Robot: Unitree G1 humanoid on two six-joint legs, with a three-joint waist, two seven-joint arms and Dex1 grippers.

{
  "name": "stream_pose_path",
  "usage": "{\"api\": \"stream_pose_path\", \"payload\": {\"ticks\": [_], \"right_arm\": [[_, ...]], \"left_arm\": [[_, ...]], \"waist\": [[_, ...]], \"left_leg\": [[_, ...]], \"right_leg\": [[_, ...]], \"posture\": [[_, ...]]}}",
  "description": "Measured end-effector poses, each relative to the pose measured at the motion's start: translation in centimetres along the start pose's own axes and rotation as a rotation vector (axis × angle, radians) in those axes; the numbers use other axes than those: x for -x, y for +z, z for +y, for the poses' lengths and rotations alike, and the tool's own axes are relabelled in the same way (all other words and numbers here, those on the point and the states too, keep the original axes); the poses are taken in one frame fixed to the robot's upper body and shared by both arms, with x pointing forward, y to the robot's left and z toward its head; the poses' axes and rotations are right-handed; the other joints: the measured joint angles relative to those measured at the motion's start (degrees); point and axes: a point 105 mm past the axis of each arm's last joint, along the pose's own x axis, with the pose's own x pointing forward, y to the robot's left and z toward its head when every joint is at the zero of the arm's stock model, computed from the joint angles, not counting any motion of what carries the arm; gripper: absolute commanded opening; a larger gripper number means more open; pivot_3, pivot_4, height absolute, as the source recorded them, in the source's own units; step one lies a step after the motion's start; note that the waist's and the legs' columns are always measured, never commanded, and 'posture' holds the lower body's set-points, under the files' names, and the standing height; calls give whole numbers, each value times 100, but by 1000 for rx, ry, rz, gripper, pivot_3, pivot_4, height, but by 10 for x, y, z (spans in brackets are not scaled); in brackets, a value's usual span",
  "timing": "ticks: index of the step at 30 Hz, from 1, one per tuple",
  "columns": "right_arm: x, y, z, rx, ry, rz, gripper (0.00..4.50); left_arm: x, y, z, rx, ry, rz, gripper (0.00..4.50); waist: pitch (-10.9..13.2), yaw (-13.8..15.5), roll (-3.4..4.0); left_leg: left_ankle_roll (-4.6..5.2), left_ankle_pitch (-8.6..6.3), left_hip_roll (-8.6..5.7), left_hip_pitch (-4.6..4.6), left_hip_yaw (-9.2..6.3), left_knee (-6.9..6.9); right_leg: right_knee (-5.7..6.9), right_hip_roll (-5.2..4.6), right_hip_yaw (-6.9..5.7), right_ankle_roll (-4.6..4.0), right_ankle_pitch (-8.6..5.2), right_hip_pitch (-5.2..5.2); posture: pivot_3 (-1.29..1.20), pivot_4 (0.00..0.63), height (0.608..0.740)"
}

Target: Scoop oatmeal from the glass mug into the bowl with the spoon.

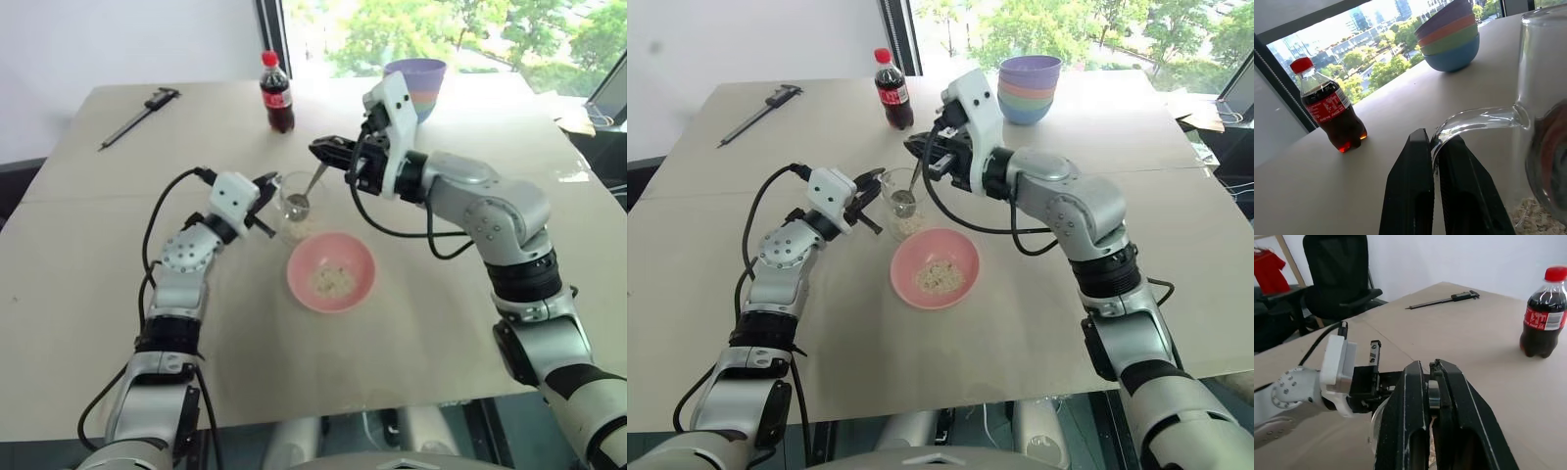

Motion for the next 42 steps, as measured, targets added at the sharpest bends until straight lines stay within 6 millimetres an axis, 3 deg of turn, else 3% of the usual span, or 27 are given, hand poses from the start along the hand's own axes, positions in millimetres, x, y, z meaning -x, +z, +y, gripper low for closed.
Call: {"api": "stream_pose_path", "payload": {"ticks": [10,15,22,30,42], "right_arm": [[-7,-15,5,81,48,31,0],[-7,-29,8,13,59,92,0],[-3,-30,0,-137,-3,119,0],[-2,-17,-24,-458,-152,142,0],[7,12,-45,-661,-217,123,0]], "left_arm": [[-2,1,-1,-9,-7,-8,86],[-2,2,-2,-19,-12,-13,86],[-2,2,-3,-21,-14,-15,86],[-3,2,-4,-23,-11,-16,86],[-3,-1,-1,-18,13,-11,86]], "waist": [[0,3,0],[0,5,0],[-1,3,1],[-2,2,2],[-3,-10,4]], "left_leg": [[-1,1,-5,0,-7,1],[-1,1,-6,0,-9,2],[-2,1,-7,0,-11,2],[-3,2,-8,0,-12,1],[-3,2,-10,4,-8,1]], "right_leg": [[2,-3,-3,0,0,1],[2,-5,-4,0,0,1],[3,-6,-5,0,0,2],[8,-9,-5,0,0,0],[24,-9,-2,-1,0,-1]], "posture": [[0,150,740],[0,150,740],[0,150,740],[0,150,740],[0,150,740]]}}
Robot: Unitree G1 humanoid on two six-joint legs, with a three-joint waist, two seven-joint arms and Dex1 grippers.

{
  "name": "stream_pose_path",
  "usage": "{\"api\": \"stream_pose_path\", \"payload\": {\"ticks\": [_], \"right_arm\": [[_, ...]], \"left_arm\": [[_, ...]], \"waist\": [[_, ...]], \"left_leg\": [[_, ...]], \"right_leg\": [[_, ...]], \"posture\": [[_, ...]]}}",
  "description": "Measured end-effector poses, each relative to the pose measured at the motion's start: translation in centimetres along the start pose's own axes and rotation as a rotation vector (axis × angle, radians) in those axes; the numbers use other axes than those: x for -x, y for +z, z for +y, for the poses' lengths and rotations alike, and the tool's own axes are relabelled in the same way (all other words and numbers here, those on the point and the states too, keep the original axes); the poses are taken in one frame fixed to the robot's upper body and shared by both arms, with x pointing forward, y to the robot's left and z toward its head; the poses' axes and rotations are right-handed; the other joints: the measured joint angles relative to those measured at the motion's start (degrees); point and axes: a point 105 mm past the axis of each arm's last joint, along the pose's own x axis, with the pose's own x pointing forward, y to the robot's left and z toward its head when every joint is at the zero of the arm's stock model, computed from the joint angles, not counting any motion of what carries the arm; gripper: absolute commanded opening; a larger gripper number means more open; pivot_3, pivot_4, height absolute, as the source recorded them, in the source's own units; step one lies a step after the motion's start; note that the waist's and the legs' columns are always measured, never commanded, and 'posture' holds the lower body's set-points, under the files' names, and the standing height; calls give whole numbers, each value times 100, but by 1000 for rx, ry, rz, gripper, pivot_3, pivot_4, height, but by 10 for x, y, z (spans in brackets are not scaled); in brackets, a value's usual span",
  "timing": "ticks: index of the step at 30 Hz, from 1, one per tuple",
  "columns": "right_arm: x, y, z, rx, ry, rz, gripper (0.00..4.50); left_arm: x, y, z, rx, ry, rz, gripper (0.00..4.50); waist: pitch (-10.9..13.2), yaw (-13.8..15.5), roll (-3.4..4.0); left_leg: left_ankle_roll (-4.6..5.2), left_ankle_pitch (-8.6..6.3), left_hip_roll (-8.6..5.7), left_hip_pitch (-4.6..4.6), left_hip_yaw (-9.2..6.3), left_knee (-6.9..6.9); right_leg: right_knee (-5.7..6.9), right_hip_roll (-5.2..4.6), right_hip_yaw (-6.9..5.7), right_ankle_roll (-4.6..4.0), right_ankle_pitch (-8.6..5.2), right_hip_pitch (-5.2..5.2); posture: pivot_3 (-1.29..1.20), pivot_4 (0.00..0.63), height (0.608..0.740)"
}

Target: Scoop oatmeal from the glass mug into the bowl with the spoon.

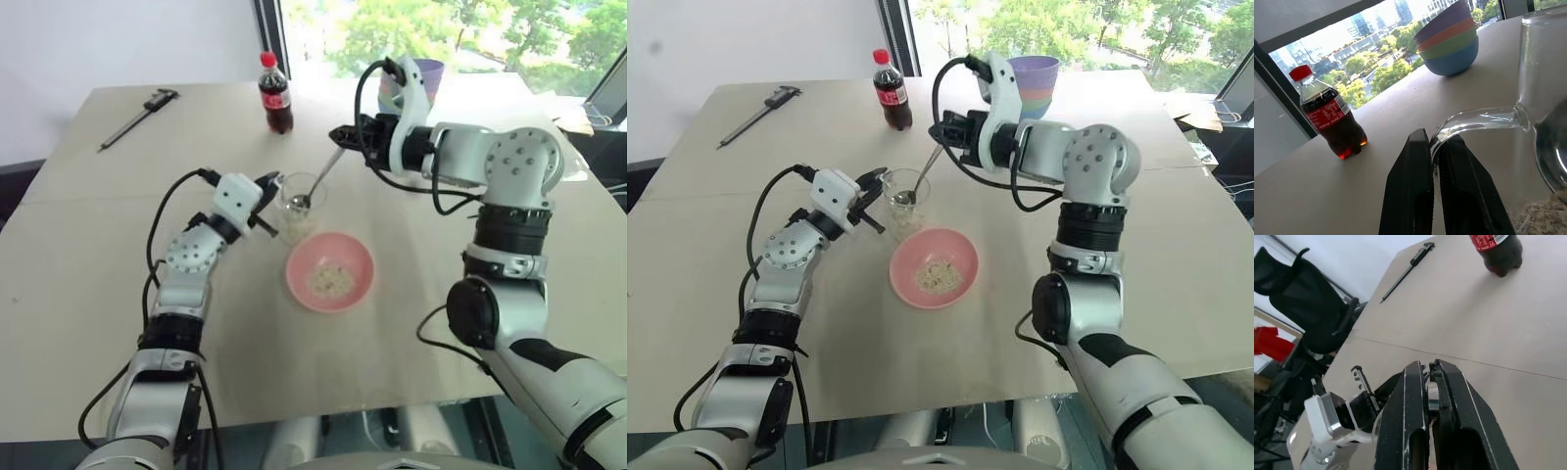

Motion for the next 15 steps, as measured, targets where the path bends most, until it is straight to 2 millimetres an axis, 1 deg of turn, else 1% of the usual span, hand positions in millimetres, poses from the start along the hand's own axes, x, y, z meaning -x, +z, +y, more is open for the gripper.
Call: {"api": "stream_pose_path", "payload": {"ticks": [2,6,15], "right_arm": [[2,6,-1,-41,-1,-1,0],[6,9,-6,-105,-4,0,0],[15,5,-19,-225,-25,9,0]], "left_arm": [[0,-1,0,1,5,1,86],[1,-1,1,0,9,0,86],[3,-3,1,3,23,0,86]], "waist": [[0,-4,0],[0,-5,0],[-2,-10,2]], "left_leg": [[0,0,0,2,1,0],[1,-1,0,3,2,0],[2,-1,0,4,3,0]], "right_leg": [[5,0,1,0,0,0],[9,-1,3,0,0,0],[15,-1,5,0,0,-1]], "posture": [[0,150,740],[0,150,740],[0,150,740]]}}
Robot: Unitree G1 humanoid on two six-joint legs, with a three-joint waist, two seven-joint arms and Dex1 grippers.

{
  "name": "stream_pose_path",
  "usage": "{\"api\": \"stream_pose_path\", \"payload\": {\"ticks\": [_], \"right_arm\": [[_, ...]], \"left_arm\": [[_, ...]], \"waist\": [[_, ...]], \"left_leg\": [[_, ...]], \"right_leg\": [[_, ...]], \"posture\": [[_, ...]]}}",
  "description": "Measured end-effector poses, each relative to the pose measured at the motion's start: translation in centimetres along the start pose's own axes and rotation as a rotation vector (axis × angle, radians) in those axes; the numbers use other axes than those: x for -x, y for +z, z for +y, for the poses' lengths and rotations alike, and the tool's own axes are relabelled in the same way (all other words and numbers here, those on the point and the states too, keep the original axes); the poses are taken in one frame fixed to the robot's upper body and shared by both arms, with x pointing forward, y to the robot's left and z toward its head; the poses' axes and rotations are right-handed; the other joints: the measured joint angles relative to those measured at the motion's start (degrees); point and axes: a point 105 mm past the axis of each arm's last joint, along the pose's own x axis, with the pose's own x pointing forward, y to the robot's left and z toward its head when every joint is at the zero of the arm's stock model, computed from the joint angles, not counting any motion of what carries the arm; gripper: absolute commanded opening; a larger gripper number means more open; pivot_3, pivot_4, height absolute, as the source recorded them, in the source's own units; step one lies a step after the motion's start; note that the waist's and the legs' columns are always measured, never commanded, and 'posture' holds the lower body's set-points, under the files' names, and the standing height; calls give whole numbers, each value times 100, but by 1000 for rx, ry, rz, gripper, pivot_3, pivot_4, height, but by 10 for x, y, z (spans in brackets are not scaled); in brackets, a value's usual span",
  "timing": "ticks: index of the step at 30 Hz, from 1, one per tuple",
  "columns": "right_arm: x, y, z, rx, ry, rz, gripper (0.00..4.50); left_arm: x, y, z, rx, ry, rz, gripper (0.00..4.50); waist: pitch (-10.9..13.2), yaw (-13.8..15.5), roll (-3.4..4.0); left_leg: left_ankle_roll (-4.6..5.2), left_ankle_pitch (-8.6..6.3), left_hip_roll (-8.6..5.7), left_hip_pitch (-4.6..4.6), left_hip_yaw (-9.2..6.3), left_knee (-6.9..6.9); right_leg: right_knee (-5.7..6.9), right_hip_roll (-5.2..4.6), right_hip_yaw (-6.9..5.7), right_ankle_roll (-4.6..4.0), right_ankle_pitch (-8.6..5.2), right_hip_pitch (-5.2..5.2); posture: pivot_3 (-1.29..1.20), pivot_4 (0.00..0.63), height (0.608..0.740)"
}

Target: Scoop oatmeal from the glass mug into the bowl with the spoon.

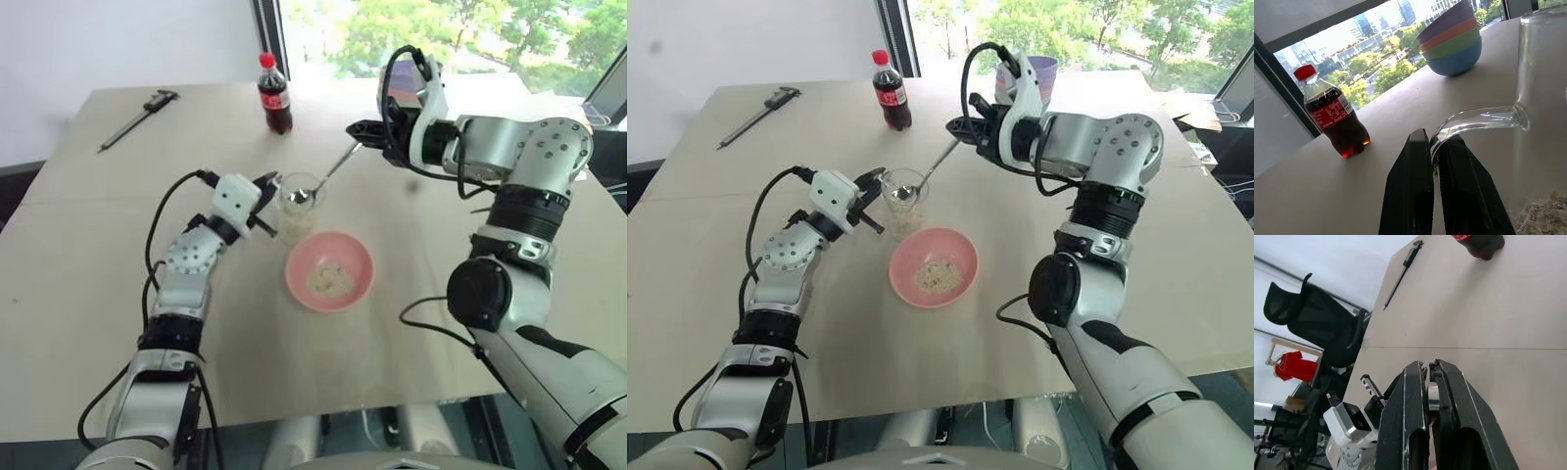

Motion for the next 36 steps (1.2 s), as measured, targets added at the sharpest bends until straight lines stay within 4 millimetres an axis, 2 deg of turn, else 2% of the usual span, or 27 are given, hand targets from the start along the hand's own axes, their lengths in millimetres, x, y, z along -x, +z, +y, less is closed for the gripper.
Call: {"api": "stream_pose_path", "payload": {"ticks": [19,29,36], "right_arm": [[7,9,-15,-194,-23,-72,0],[11,12,-19,-237,-6,-92,0],[15,15,-14,-279,74,-114,0]], "left_arm": [[3,-5,2,18,19,10,86],[6,-9,5,20,36,15,86],[7,-10,5,20,37,15,86]], "waist": [[-8,-56,13],[-14,-117,22],[-17,-118,26]], "left_leg": [[6,-3,-1,4,4,0],[21,-12,0,13,12,-1],[22,-12,0,14,15,-1]], "right_leg": [[7,0,3,0,0,1],[17,1,12,0,0,2],[18,1,15,0,-1,2]], "posture": [[0,150,740],[0,150,740],[0,150,740]]}}
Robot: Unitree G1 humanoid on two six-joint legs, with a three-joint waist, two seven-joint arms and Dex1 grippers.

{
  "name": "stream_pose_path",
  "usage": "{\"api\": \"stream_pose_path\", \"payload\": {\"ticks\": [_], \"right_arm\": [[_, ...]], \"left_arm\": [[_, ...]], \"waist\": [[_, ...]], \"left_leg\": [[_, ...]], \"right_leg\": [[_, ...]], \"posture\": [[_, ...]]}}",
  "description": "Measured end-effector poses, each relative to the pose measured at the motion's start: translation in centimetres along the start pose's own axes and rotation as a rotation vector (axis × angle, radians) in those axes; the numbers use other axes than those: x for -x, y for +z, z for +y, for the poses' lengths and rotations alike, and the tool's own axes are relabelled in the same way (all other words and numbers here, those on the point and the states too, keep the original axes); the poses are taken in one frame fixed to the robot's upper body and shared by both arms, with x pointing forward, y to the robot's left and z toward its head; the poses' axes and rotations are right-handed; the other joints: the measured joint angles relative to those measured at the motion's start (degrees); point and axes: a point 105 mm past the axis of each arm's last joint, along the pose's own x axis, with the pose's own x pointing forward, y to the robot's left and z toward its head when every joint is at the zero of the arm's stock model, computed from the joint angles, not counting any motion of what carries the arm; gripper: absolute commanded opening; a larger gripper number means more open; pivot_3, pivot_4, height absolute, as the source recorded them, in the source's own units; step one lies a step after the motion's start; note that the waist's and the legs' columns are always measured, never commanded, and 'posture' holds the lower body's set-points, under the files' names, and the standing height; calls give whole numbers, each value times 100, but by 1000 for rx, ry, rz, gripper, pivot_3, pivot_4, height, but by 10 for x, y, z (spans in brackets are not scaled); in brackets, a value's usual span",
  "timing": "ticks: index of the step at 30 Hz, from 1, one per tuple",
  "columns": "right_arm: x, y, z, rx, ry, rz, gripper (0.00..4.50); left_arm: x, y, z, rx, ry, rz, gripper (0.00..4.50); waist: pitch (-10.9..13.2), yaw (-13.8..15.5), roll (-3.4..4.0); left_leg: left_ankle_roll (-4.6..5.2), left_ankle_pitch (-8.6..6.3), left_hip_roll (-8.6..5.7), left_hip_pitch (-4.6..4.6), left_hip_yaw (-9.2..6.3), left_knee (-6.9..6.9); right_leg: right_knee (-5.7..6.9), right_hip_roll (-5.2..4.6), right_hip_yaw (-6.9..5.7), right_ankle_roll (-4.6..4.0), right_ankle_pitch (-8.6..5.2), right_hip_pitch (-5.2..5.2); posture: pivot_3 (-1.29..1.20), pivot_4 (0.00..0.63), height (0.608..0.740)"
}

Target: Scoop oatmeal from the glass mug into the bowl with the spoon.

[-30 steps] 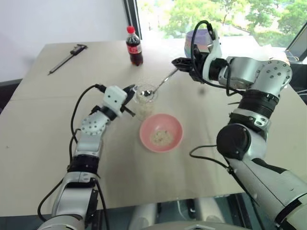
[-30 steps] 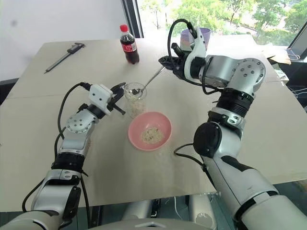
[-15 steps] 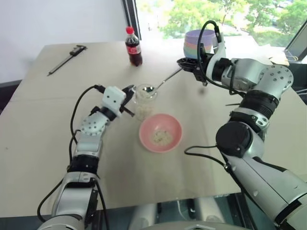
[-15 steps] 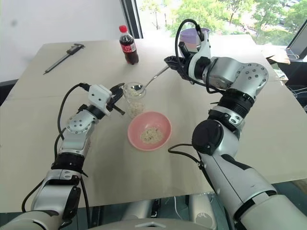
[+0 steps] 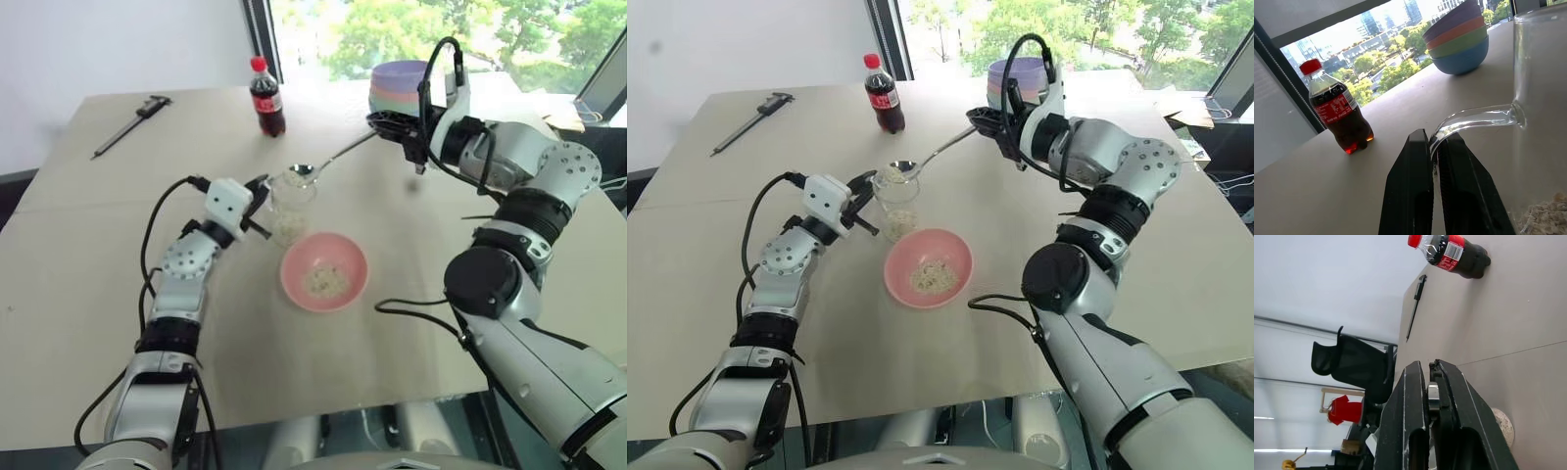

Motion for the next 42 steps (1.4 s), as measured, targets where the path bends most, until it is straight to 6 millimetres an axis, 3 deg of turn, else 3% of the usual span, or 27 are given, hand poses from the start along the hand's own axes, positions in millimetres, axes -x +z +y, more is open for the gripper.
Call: {"api": "stream_pose_path", "payload": {"ticks": [6,20,30,42], "right_arm": [[13,7,11,2,87,-21,0],[45,-18,-19,-28,44,13,0],[51,-34,-32,9,-30,10,0],[62,-48,-33,196,-58,114,0]], "left_arm": [[0,0,0,0,0,0,86],[-1,-1,2,0,0,6,86],[-2,-1,1,-1,-8,7,86],[-2,-1,1,1,-11,10,86]], "waist": [[-1,0,0],[-3,-20,3],[-4,-9,3],[-4,4,3]], "left_leg": [[2,-1,1,0,1,0],[7,-2,8,5,19,-1],[11,-4,16,14,25,0],[14,-5,19,13,27,0]], "right_leg": [[-1,0,1,0,0,2],[-1,7,11,1,-1,7],[-5,13,13,2,-1,16],[-11,12,13,2,-1,18]], "posture": [[0,150,740],[0,150,740],[0,150,740],[0,150,740]]}}
